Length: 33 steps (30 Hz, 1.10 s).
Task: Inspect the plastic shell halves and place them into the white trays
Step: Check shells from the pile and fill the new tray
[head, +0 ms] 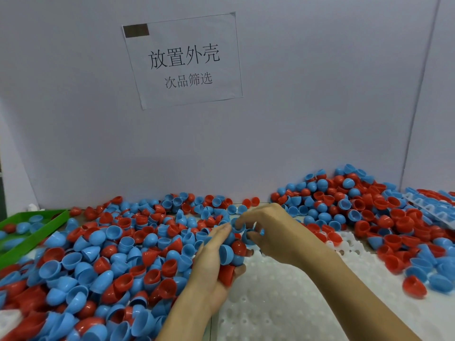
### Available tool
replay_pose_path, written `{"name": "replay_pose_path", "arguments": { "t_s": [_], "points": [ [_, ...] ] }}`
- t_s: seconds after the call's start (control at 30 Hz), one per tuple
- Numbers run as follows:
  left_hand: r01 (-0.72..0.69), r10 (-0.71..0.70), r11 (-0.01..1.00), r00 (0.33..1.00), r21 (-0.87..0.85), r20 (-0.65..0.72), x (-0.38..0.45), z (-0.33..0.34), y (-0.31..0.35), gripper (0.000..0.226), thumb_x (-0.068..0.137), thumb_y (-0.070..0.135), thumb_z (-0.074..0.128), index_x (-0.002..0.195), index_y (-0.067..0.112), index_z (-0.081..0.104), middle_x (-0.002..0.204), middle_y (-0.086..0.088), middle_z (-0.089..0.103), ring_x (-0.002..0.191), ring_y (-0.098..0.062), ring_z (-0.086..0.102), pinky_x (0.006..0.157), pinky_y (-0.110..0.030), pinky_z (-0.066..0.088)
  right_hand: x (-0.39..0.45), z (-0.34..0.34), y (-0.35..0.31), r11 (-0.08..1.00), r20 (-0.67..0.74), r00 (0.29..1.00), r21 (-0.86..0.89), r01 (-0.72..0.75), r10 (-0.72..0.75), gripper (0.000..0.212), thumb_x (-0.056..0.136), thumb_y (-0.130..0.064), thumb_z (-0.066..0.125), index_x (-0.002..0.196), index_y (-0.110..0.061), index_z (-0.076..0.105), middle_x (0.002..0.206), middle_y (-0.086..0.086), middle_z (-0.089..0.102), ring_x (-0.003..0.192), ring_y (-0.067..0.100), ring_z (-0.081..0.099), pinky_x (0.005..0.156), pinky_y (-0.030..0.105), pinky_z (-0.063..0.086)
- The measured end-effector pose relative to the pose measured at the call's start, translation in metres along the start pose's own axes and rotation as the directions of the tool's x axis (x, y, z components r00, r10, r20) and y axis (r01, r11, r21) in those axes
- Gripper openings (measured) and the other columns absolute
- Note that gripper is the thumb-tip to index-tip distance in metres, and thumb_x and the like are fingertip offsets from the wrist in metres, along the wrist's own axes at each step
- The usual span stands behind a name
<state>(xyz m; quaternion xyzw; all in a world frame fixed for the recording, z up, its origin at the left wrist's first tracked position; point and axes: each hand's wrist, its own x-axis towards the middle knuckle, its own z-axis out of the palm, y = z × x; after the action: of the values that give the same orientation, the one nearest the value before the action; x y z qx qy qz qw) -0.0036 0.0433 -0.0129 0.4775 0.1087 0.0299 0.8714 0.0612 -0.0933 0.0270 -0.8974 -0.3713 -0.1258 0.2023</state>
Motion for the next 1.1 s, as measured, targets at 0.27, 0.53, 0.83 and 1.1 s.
{"name": "replay_pose_path", "arguments": {
  "t_s": [0.27, 0.53, 0.83, 1.1],
  "points": [
    [-0.015, 0.016, 0.999, 0.999, -0.032, 0.032, 0.003, -0.001, -0.002, 0.049, 0.072, 0.032, 0.074, 0.116, 0.01, 0.07, 0.085, -0.016, 0.063, 0.064, -0.021, 0.06, 0.038, -0.024, 0.039, -0.011, -0.035, 0.041, 0.972, -0.093, 0.968, 0.044, -0.23, 0.233, 0.023, 0.094, -0.012, 0.065, 0.116, -0.014, 0.072, 0.095, -0.003, 0.073, 0.07, 0.001, 0.064, 0.068, 0.013, 0.054],
    [-0.002, 0.004, 0.999, 0.998, -0.037, 0.058, 0.003, -0.002, -0.002, 0.04, 0.072, 0.031, 0.074, 0.105, 0.011, 0.074, 0.09, -0.019, 0.058, 0.063, -0.02, 0.053, 0.038, -0.023, 0.038, -0.063, -0.057, 0.142, 0.696, -0.131, 0.699, -0.077, -0.714, 0.703, 0.029, 0.09, -0.004, 0.068, 0.118, -0.01, 0.07, 0.123, 0.014, 0.067, 0.097, 0.026, 0.066, 0.084, 0.036, 0.058],
    [0.003, -0.001, 0.999, 0.999, -0.039, 0.054, 0.002, -0.003, -0.002, 0.035, 0.073, 0.031, 0.074, 0.102, 0.012, 0.075, 0.087, -0.018, 0.059, 0.066, -0.02, 0.053, 0.039, -0.023, 0.039, -0.067, -0.027, 0.152, 0.593, -0.082, 0.606, -0.14, -0.793, 0.791, 0.035, 0.092, -0.007, 0.064, 0.124, -0.019, 0.067, 0.127, 0.009, 0.064, 0.104, 0.026, 0.063, 0.09, 0.04, 0.057],
    [0.004, 0.003, 0.997, 0.997, -0.082, 0.08, 0.001, -0.002, 0.0, 0.02, 0.074, 0.03, 0.073, 0.086, 0.016, 0.081, 0.089, -0.018, 0.058, 0.067, -0.02, 0.052, 0.04, -0.023, 0.039, -0.066, -0.035, 0.148, 0.603, -0.068, 0.616, -0.147, -0.784, 0.785, 0.04, 0.09, -0.003, 0.061, 0.124, -0.024, 0.065, 0.132, 0.01, 0.06, 0.091, 0.021, 0.06, 0.085, 0.038, 0.058]
  ]
}}
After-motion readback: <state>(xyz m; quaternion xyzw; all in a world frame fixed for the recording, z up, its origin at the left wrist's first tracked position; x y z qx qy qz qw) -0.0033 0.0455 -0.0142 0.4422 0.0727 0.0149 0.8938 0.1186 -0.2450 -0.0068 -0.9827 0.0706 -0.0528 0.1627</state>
